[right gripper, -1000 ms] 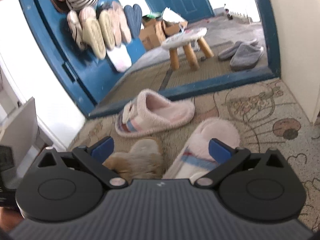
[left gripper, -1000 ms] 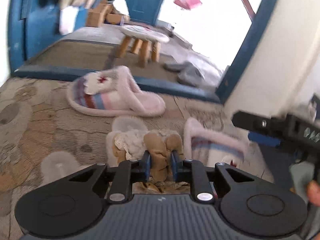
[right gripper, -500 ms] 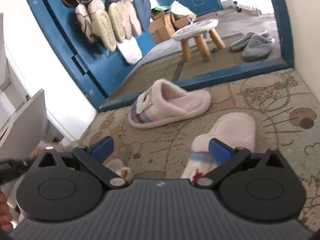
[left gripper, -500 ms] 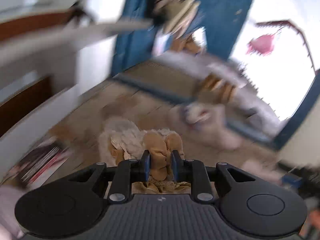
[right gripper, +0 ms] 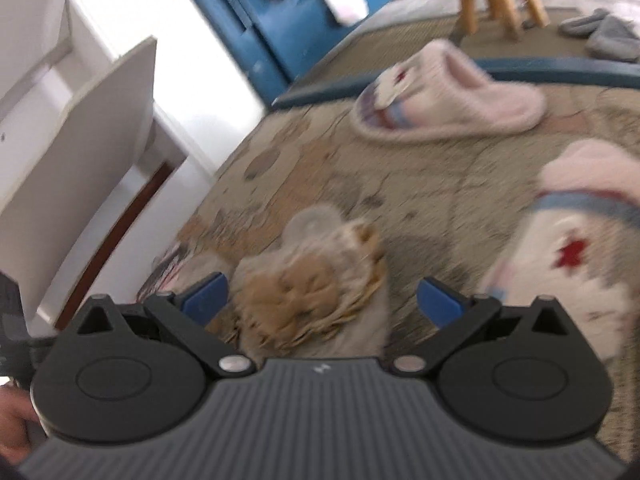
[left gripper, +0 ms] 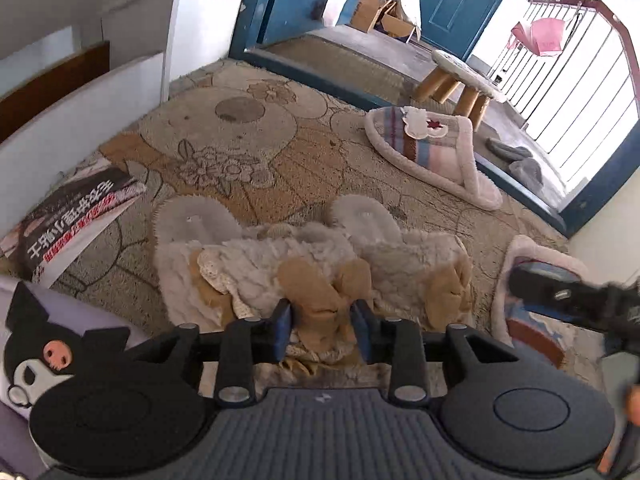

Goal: Organize scattered shoes
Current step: 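Carry the fluffy slipper pair toward the cabinet base with the right tool, then lower the fluffy slippers beside the lavender slides and open the right tool, then grasp the pink striped star slipper by its strap with the right tool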

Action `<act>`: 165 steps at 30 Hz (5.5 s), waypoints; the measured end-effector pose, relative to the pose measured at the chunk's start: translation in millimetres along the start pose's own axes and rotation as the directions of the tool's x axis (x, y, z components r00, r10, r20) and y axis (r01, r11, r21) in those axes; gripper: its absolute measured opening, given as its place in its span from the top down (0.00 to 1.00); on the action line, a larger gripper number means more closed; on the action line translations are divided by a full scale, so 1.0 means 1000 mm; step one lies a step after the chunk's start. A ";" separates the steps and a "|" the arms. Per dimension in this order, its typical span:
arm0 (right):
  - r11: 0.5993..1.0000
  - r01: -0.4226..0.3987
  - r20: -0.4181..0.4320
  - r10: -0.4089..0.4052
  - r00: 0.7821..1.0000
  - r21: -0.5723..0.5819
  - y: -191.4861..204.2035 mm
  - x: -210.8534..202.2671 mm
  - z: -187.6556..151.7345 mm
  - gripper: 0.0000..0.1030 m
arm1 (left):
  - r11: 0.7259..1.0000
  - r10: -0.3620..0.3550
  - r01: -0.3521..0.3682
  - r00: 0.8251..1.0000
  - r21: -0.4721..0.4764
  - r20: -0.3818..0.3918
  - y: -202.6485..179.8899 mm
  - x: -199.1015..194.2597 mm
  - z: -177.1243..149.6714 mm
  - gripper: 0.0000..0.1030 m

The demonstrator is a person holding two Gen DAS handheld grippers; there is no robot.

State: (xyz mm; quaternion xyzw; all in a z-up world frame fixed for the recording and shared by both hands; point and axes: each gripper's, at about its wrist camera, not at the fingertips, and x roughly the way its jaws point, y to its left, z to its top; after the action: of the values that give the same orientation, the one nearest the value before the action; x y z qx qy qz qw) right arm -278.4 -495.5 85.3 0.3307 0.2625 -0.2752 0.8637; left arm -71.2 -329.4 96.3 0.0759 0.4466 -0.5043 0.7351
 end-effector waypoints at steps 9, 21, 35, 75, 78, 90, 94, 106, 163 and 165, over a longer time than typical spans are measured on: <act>0.983 -0.028 -0.103 0.009 0.995 -0.182 0.070 0.054 0.042 0.00 | 0.999 0.003 -0.004 1.000 0.042 0.029 0.008 -0.040 -0.015 0.36; 0.968 0.021 -0.468 -0.140 0.873 -0.250 0.097 0.141 0.044 0.00 | 0.999 -0.039 0.041 0.998 -0.035 0.053 0.031 -0.069 -0.025 0.34; 0.889 0.005 -0.366 -0.194 0.910 -0.458 0.122 0.133 0.032 0.71 | 0.991 -0.071 0.079 0.994 -0.104 0.082 0.049 -0.084 -0.032 0.30; 0.610 -0.249 -0.534 -0.344 0.772 -0.752 0.193 0.253 0.041 0.00 | 0.981 -0.078 0.088 0.995 -0.176 0.065 0.056 -0.087 -0.038 0.28; 0.612 -0.238 -0.519 -0.335 0.786 -0.754 0.196 0.250 0.037 0.00 | 0.982 -0.073 0.084 0.995 -0.171 0.068 0.054 -0.086 -0.037 0.27; 0.611 -0.289 -0.499 -0.204 0.842 -0.737 0.195 0.223 0.038 0.44 | 0.982 -0.071 0.080 0.996 -0.171 0.060 0.051 -0.087 -0.037 0.27; 0.587 -0.301 -0.529 -0.265 0.806 -0.752 0.203 0.225 0.035 0.56 | 0.980 -0.072 0.081 0.996 -0.181 0.057 0.053 -0.085 -0.038 0.27; 0.508 -0.303 -0.474 -0.248 0.845 -0.806 0.217 0.209 0.021 0.78 | 0.977 -0.082 0.092 0.995 -0.190 0.062 0.056 -0.085 -0.039 0.27; 0.839 0.398 -0.044 -0.444 0.895 -0.372 -0.066 0.164 0.164 0.87 | 0.986 -0.104 0.101 0.994 -0.135 -0.017 0.019 -0.045 -0.036 0.24; 0.827 0.395 -0.001 -0.431 0.902 -0.400 -0.053 0.153 0.158 0.88 | 0.985 -0.107 0.103 0.994 -0.135 -0.019 0.018 -0.044 -0.036 0.24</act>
State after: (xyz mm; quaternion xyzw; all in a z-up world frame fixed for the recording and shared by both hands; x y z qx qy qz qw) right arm -161.1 -688.7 67.2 0.0992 0.4163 -0.3823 0.8190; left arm -82.1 -271.0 101.1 0.0094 0.4926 -0.5102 0.7050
